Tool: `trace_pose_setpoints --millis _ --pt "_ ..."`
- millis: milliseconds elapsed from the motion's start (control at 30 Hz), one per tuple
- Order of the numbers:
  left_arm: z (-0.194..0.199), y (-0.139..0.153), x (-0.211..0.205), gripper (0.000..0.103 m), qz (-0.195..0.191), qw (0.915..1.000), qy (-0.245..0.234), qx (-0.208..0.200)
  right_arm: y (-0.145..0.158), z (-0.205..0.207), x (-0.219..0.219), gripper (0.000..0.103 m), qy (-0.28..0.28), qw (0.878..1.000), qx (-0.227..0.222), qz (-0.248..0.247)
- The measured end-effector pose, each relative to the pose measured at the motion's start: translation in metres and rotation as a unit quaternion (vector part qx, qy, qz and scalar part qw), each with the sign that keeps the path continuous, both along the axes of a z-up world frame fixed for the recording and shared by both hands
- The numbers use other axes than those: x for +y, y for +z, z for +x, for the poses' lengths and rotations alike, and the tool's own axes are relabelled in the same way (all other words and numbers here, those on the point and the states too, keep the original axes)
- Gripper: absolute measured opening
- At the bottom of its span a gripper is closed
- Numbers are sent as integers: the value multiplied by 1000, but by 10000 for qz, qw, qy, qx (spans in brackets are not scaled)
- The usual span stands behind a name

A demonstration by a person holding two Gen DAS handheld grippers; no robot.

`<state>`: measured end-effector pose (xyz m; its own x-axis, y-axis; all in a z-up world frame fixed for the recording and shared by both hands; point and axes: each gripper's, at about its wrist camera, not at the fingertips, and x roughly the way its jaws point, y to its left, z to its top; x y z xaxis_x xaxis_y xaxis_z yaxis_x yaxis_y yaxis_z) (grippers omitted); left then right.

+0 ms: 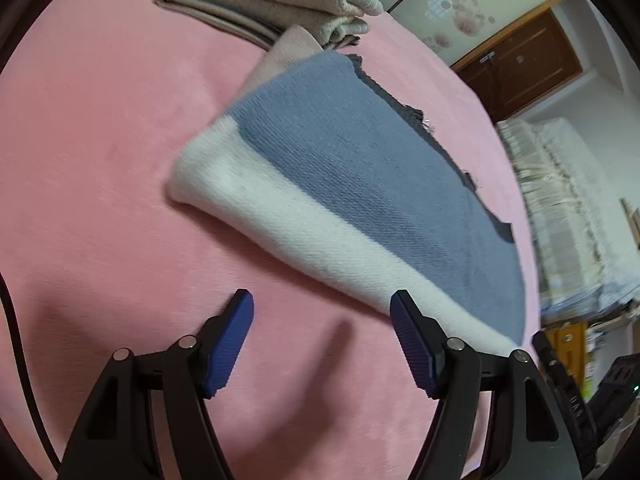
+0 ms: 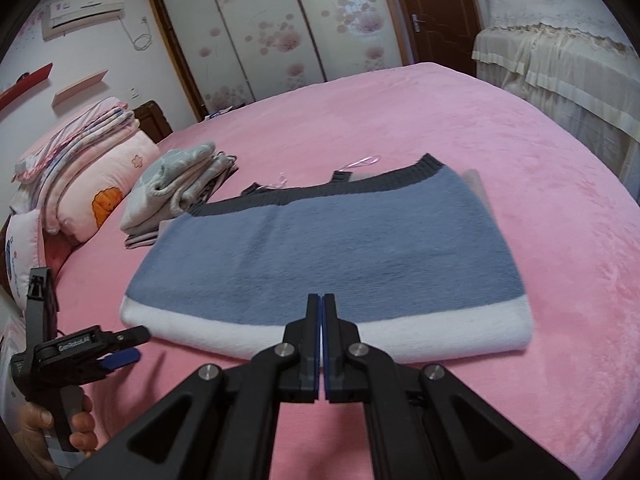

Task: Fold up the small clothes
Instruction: 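Grasp the white hem band with the left tool and lift it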

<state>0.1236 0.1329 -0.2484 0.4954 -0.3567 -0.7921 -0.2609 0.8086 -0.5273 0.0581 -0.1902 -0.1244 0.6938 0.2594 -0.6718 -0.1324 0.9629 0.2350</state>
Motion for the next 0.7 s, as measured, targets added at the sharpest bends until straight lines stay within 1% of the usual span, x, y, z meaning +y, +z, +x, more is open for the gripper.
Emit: trace_pose_setpoints --millis 100,233,367,600,700 --pt "6 -9 0 74 -261 9996 88 -114 -1 1 5 0 56 10000 -2 -34" --pt "11 -17 3 76 -477 9983 188 -285 -2 2 7 0 83 10000 7 -51" --pt "19 -23 7 77 -654 9962 309 -488 -4 4 11 0 116 9999 26 -119" --pt "42 -27 15 77 -840 9914 505 -865 -8 6 19 0 179 9994 32 -279" --pt "49 -29 21 77 -956 9893 559 -947 -9 11 23 0 176 9992 0 -358"
